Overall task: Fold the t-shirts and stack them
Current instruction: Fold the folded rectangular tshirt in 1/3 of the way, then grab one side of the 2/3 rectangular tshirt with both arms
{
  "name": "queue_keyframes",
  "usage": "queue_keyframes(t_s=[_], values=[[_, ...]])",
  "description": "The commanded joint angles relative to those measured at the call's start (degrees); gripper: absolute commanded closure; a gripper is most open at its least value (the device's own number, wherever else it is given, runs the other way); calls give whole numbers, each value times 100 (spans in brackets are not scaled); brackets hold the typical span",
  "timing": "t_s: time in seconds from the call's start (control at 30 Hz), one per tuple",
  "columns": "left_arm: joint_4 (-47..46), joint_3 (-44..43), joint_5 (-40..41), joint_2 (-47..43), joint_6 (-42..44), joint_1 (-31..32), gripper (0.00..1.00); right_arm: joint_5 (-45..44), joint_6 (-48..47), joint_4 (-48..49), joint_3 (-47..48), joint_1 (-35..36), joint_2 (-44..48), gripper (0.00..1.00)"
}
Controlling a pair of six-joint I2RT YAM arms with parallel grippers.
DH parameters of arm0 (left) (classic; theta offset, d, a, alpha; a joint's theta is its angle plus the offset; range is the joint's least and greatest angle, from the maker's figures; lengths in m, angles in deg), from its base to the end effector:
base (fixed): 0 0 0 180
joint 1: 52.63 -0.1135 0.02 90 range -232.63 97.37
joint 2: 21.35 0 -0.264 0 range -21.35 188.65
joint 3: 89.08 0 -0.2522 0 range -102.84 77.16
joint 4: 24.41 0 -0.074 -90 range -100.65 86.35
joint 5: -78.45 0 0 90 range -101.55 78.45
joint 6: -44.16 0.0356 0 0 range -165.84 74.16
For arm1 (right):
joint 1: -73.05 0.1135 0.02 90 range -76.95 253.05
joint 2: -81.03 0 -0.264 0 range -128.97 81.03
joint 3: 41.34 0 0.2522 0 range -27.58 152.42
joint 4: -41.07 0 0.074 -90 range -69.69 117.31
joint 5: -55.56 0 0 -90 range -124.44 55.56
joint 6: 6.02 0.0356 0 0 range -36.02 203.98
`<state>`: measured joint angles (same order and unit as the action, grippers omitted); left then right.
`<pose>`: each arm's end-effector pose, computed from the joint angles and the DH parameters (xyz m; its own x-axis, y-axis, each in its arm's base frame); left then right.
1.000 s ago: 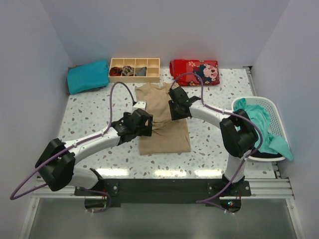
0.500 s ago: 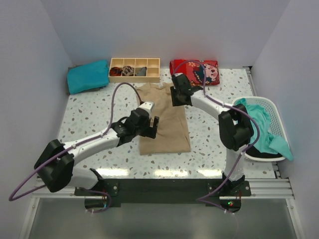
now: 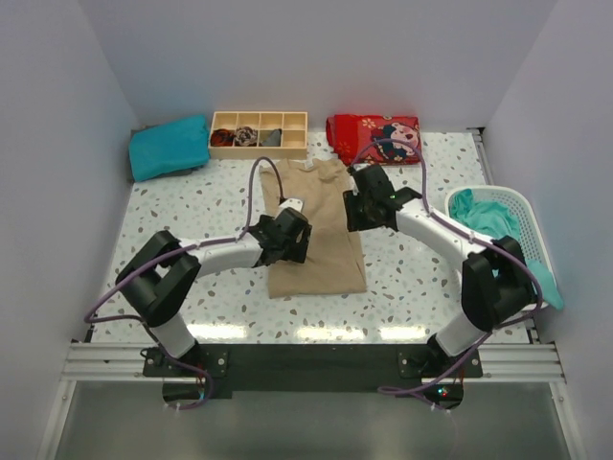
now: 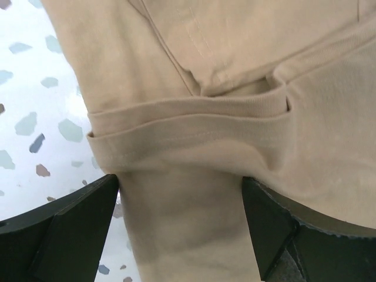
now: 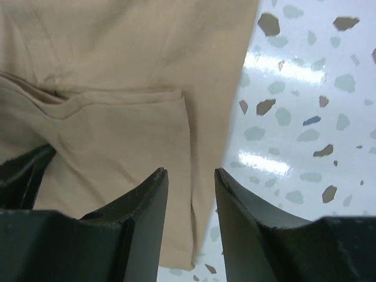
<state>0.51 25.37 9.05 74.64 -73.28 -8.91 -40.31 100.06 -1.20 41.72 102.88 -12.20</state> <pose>0.2443 -0.2163 0.1600 -0.7592 0.1292 -0.6379 0.1719 0.9851 -0.0050 0.3053 0.1708 0.2458 -0.7829 -0.1313 -0.6082 -0.2330 0.9682 0.0909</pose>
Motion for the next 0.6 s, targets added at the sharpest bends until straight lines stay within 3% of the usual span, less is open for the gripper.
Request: queue_keyframes(t_s=[0.0, 0.13, 0.3, 0.4, 0.57], values=[[60, -446, 751, 166, -138, -31, 9, 411, 238, -93, -478, 6, 472, 57], [185, -332, 955, -167, -305, -31, 9, 411, 317, -119, -952, -3, 762, 54], [149, 239, 998, -1028, -472, -31, 7, 209, 300, -190, -1304, -12, 1008, 38], [194, 581, 1051, -1371, -718, -48, 0, 235, 370, -102, -1515, -12, 1157, 32], [141, 1170, 727, -1705, -1096, -92, 0, 305, 510, 30, -1779, -55, 1150, 30]])
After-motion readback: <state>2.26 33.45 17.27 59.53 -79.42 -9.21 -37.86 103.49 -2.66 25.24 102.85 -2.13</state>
